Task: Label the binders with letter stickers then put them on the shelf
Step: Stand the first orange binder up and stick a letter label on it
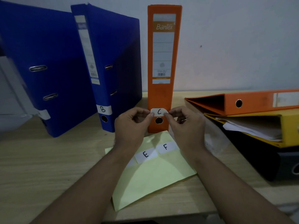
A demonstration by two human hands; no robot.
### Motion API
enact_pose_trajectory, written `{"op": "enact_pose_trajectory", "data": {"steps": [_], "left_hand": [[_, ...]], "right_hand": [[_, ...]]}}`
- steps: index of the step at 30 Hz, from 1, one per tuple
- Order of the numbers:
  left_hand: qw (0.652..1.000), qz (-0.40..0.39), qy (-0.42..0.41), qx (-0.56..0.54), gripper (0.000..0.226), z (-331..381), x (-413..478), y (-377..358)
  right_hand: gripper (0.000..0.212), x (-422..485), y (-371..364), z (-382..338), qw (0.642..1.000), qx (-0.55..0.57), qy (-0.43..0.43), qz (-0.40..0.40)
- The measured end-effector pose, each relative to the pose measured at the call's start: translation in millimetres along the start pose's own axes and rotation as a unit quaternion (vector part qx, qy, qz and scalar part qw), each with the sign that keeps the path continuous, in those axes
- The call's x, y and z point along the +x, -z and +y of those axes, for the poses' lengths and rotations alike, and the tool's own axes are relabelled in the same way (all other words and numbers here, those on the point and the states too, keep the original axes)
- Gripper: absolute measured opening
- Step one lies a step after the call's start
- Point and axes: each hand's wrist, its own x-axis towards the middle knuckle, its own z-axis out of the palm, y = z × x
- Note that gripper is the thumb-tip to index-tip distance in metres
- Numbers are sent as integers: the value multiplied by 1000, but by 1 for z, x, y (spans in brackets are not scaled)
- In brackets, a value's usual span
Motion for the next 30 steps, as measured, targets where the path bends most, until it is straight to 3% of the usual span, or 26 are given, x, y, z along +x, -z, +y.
{"op": "enact_pose_trajectory", "data": {"steps": [10, 17, 21, 24, 30], "left_hand": [[1000, 26, -10, 0, 27, 0, 1, 1], [1000, -16, -12, 15, 33, 0, 0, 1], [997, -71, 21, -31, 63, 1, 1, 2], [993, -104, 18, -50, 64, 3, 1, -3], [993, -76, 33, -85, 52, 2, 9, -5]], "right_hand": [[15, -1, 1, -1, 1000, -9, -7, -5], [23, 0, 3, -7, 998, 34, -57, -16], [54, -1, 1, -8, 987, 90, -106, -83], [80, -3, -2, -10, 958, 184, -180, -129], [37, 2, -1, -8, 958, 186, -183, -115]]}}
